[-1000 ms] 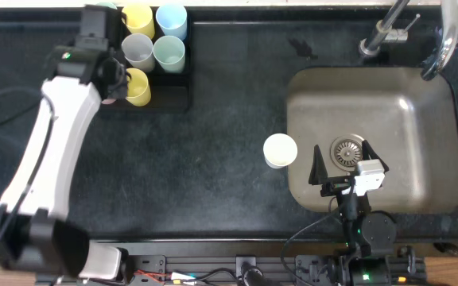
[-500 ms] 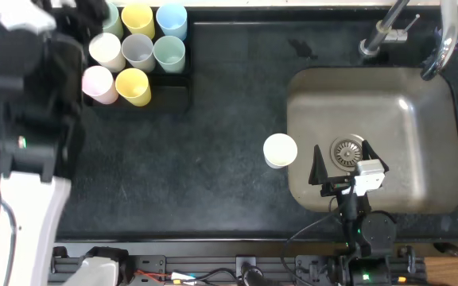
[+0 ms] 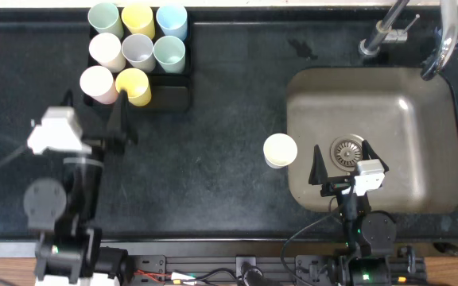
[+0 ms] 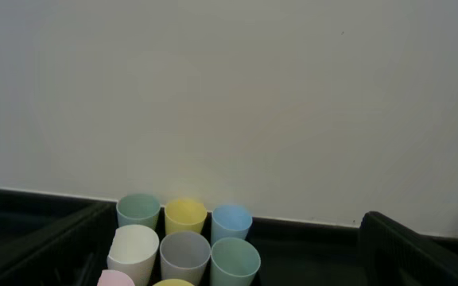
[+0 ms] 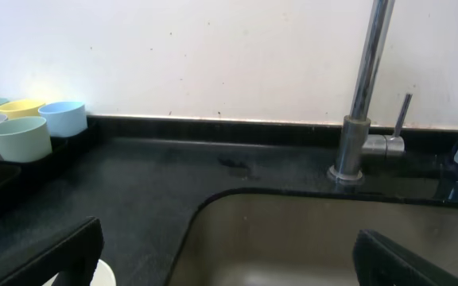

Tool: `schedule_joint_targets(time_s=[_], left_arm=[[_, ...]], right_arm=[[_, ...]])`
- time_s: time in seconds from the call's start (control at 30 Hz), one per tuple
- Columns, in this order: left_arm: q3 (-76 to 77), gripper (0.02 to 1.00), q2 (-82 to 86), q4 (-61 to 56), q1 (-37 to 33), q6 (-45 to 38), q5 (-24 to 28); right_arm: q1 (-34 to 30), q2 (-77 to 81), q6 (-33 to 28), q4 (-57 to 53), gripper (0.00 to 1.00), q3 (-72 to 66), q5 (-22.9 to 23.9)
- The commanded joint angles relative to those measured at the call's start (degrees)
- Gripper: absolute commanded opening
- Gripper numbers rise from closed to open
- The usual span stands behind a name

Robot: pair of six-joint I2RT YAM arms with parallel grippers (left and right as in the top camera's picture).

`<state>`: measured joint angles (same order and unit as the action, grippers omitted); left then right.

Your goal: Store Cups

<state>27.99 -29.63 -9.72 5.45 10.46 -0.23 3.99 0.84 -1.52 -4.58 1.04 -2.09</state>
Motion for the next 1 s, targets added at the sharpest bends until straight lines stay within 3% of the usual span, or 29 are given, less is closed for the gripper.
schedule_joint_targets(time_s=[0.03, 0.6, 1.0], left_arm=[[-6.9, 0.998, 7.7, -0.2, -0.6, -1.5, 1.9], [-27.0, 1.000, 27.9, 0.0, -0.6, -2.8, 2.7], [-27.6, 1.000, 29.4, 14.4, -0.6, -7.7, 2.3]], right_arm=[[-0.3, -0.6, -0.2, 0.3, 0.998, -0.8, 0.2], [-0.3, -0.6, -0.2, 0.3, 0.998, -0.8, 0.2], [-0.3, -0.6, -0.2, 0.3, 0.996, -0.8, 0.2]])
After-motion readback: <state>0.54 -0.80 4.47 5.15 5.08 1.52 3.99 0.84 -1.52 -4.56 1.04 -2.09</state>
